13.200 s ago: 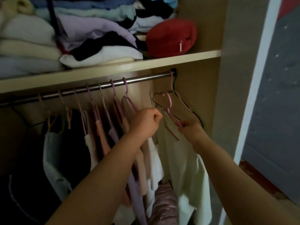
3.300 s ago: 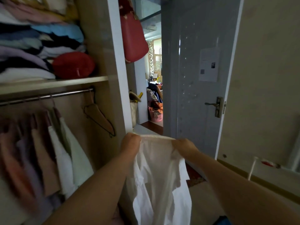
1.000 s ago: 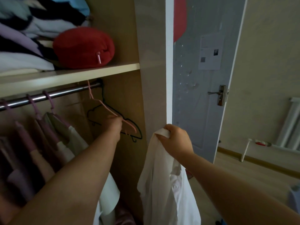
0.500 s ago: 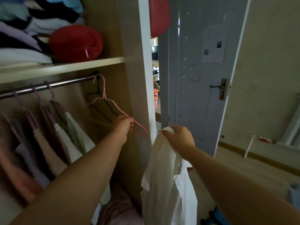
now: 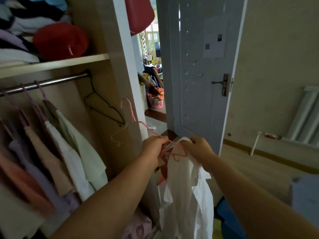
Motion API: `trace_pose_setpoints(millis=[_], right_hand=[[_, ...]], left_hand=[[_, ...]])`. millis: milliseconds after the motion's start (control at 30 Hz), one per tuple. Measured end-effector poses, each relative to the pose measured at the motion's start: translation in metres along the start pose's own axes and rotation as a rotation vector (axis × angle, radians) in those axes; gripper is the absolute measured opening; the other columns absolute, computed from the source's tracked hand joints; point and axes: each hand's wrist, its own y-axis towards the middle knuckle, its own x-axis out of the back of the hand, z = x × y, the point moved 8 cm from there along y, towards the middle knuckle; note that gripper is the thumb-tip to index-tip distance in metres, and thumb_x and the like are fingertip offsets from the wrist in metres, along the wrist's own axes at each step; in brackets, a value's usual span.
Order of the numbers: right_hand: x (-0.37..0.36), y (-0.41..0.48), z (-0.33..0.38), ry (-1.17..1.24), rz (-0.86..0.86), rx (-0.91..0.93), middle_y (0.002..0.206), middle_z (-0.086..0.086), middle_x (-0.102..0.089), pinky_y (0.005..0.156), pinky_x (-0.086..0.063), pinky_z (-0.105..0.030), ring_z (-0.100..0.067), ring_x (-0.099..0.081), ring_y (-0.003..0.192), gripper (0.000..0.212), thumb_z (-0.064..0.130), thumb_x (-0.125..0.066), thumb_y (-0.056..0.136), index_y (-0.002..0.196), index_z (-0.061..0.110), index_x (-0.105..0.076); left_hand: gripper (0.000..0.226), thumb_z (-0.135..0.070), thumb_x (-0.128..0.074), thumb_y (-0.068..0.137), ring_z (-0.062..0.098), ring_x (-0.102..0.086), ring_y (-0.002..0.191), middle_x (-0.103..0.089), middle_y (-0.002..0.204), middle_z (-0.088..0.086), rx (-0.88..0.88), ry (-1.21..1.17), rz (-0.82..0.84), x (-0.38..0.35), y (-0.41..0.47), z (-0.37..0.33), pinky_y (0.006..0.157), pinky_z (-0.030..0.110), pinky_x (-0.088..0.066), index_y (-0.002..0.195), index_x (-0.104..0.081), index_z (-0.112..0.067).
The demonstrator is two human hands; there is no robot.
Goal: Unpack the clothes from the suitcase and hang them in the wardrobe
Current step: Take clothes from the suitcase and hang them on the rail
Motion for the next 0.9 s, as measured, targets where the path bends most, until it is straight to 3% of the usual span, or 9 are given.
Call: trace_pose_setpoints(millis=[200, 333, 400, 500, 600, 667, 767, 867, 900], right_hand=[[0.021, -0.041, -0.019, -0.069, 0.085, 0.104, 0.08, -0.001, -0.066, 0.061, -0.047, -0.021, -0.014, -0.062, 0.073, 0.016, 0.031, -0.064, 0.087, 0.087, 0.016, -0.065], [0.051, -0.055, -0.042, -0.126, -0.063, 0.13, 0.068, 0.008, -0.061, 0.063, -0.046, -0.026, -0.014, -0.059, 0.069, 0.007, 0.023, -0.067, 0.085, 0.08, 0.018, -0.066], [0.072, -0.06, -0.058, -0.125, -0.154, 0.12, 0.065, 0.009, -0.059, 0.058, -0.041, -0.025, -0.013, -0.056, 0.065, 0.011, 0.022, -0.066, 0.086, 0.075, 0.023, -0.064], [0.092, -0.069, -0.083, -0.11, -0.179, 0.069, 0.067, 0.003, -0.062, 0.062, -0.043, -0.028, -0.016, -0.057, 0.067, 0.018, 0.021, -0.065, 0.087, 0.071, 0.028, -0.063], [0.103, -0.076, -0.101, -0.104, -0.175, 0.028, 0.068, 0.002, -0.062, 0.064, -0.043, -0.028, -0.015, -0.057, 0.067, 0.017, 0.019, -0.064, 0.087, 0.072, 0.025, -0.063], [0.112, -0.078, -0.109, -0.089, -0.203, 0.014, 0.07, -0.005, -0.063, 0.066, -0.044, -0.032, -0.019, -0.057, 0.068, 0.014, 0.019, -0.064, 0.087, 0.073, 0.021, -0.065], [0.124, -0.077, -0.118, -0.103, -0.217, -0.011, 0.069, -0.005, -0.062, 0.064, -0.041, -0.031, -0.018, -0.056, 0.067, 0.012, 0.019, -0.065, 0.087, 0.075, 0.019, -0.065], [0.138, -0.074, -0.123, -0.149, -0.247, -0.023, 0.07, 0.0, -0.063, 0.063, -0.041, -0.029, -0.016, -0.057, 0.068, 0.01, 0.021, -0.066, 0.087, 0.077, 0.021, -0.066], [0.143, -0.074, -0.123, -0.181, -0.251, -0.021, 0.067, 0.004, -0.061, 0.06, -0.039, -0.027, -0.012, -0.055, 0.065, 0.013, 0.021, -0.066, 0.087, 0.074, 0.024, -0.064]], left_hand=[[0.003, -0.02, -0.069, 0.082, 0.024, -0.069, 0.081, -0.072, 0.083, 0.007, -0.031, 0.02, 0.006, -0.035, -0.031, 0.025, 0.081, 0.039, -0.057, 0.081, -0.069, -0.017], [0.007, -0.013, -0.064, 0.087, 0.023, -0.069, 0.076, -0.073, 0.089, 0.015, -0.045, 0.027, 0.132, -0.061, -0.051, 0.033, 0.075, 0.033, -0.056, 0.082, -0.069, -0.012], [0.015, -0.021, -0.058, 0.092, 0.016, -0.068, 0.074, -0.074, 0.085, 0.007, -0.121, 0.148, 0.149, -0.061, -0.057, 0.032, 0.071, 0.028, -0.055, 0.083, -0.069, -0.016], [0.018, -0.034, -0.054, 0.092, 0.016, -0.066, 0.081, -0.069, 0.086, -0.005, -0.37, 0.428, -0.099, -0.027, -0.054, 0.02, 0.077, 0.035, -0.056, 0.079, -0.062, -0.024], [0.006, -0.027, -0.057, 0.091, 0.016, -0.057, 0.086, -0.059, 0.092, -0.003, -0.548, 0.549, -0.377, 0.005, -0.063, 0.008, 0.075, 0.03, -0.046, 0.088, -0.052, -0.024], [0.015, -0.03, -0.06, 0.089, 0.018, -0.055, 0.093, -0.057, 0.1, 0.001, -0.609, 0.594, -0.453, 0.014, -0.063, 0.002, 0.078, 0.032, -0.047, 0.096, -0.05, -0.022], [0.037, -0.043, -0.059, 0.087, 0.022, -0.052, 0.111, -0.053, 0.121, 0.003, -0.65, 0.845, -0.298, 0.001, -0.043, -0.003, 0.091, 0.046, -0.049, 0.118, -0.053, -0.023], [0.017, -0.049, -0.051, 0.091, 0.016, -0.059, 0.102, -0.062, 0.106, -0.01, -0.525, 0.931, 0.104, -0.028, -0.028, 0.005, 0.093, 0.048, -0.048, 0.102, -0.059, -0.038], [0.017, -0.047, -0.051, 0.092, 0.015, -0.061, 0.097, -0.065, 0.101, -0.011, -0.492, 0.927, 0.2, -0.036, -0.028, 0.009, 0.09, 0.047, -0.05, 0.098, -0.061, -0.035]])
